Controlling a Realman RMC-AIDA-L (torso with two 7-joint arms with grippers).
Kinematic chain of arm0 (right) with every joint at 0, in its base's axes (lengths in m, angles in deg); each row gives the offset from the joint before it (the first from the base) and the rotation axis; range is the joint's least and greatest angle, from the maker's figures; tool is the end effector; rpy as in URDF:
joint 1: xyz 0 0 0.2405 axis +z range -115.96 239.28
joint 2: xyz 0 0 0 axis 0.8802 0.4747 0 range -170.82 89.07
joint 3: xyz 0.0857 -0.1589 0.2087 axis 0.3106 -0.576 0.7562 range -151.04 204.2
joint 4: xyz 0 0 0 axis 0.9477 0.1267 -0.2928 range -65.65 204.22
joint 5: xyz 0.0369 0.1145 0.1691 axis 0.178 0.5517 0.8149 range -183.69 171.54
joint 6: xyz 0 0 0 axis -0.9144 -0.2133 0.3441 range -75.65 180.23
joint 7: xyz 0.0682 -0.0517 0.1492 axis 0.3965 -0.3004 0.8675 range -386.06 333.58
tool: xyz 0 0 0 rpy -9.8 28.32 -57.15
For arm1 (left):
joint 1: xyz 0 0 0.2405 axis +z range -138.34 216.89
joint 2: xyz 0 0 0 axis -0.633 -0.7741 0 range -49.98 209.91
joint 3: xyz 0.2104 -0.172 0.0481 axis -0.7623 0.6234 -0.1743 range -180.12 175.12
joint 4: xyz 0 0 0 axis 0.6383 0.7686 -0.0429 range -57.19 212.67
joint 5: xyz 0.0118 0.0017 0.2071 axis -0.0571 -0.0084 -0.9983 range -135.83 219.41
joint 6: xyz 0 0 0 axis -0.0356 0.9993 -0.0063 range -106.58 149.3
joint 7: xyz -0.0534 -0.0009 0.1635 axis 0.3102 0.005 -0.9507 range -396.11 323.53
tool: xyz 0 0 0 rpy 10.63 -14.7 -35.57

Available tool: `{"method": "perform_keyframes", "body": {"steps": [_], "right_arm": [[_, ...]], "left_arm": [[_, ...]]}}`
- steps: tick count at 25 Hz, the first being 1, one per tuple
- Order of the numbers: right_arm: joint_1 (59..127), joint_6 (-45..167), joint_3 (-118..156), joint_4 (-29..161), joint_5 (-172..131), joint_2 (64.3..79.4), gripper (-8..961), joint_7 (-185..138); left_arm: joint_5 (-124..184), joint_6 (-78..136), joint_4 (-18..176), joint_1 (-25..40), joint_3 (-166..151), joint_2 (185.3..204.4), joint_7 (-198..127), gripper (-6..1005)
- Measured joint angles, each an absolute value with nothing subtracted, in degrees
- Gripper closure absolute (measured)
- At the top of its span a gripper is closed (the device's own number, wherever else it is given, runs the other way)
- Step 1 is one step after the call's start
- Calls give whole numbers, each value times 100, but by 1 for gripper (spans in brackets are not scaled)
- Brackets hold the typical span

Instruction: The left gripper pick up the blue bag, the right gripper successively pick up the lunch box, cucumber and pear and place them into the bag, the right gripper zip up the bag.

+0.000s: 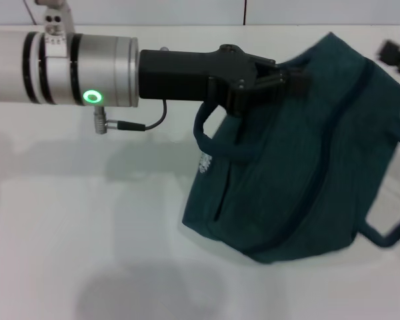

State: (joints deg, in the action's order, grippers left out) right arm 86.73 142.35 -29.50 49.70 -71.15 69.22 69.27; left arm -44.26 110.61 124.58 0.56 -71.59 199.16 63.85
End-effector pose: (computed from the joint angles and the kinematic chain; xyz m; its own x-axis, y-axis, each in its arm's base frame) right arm 0.2786 0.3527 0.0377 0.1301 -0.4894 -0.8623 -0.7570 -0.6107 0.2324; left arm -0.1083 0.3581 -0.0496 0.7240 0.3455 0.5970 0.2789 -0.9382 0.2048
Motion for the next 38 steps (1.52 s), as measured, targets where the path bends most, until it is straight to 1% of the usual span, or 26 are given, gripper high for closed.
{"method": "perform_keyframes", "body": {"steps": [5,10,13,15,18,22,26,31,38], "right_arm": [[8329,14295,-2338,4937,-7122,6802,576,6898],[8035,14419,-1842,4903,-7119,6753,471,6851],[7889,14501,-1665,4861,-7121,6759,349,6825],[7852,14523,-1653,4855,-7113,6771,267,6795],[7828,14552,-1648,4854,-7108,6789,72,6749],[7831,14584,-1646,4853,-7107,6799,62,6720],[7863,14620,-1643,4853,-7107,6777,60,6718],[7899,14647,-1639,4831,-7109,6760,61,6718],[7994,14900,-1720,4461,-7285,6757,61,6612]], "left_arm": [[-4524,10623,12158,-98,-7153,19914,6382,911],[-4686,10104,11805,-320,-7149,19917,6375,886],[-4707,9594,11443,-503,-7149,19923,6369,871],[-4710,9343,11371,-517,-7149,19928,6368,861],[-4673,8772,11297,-468,-7149,19942,6369,846],[-4587,8473,11231,-428,-7149,19946,6330,827],[-4566,8450,11241,-404,-7149,19949,6329,807],[-4115,8546,11296,-282,-7151,19958,6245,581],[-3479,8730,11688,152,-6982,19930,5950,436]]}}
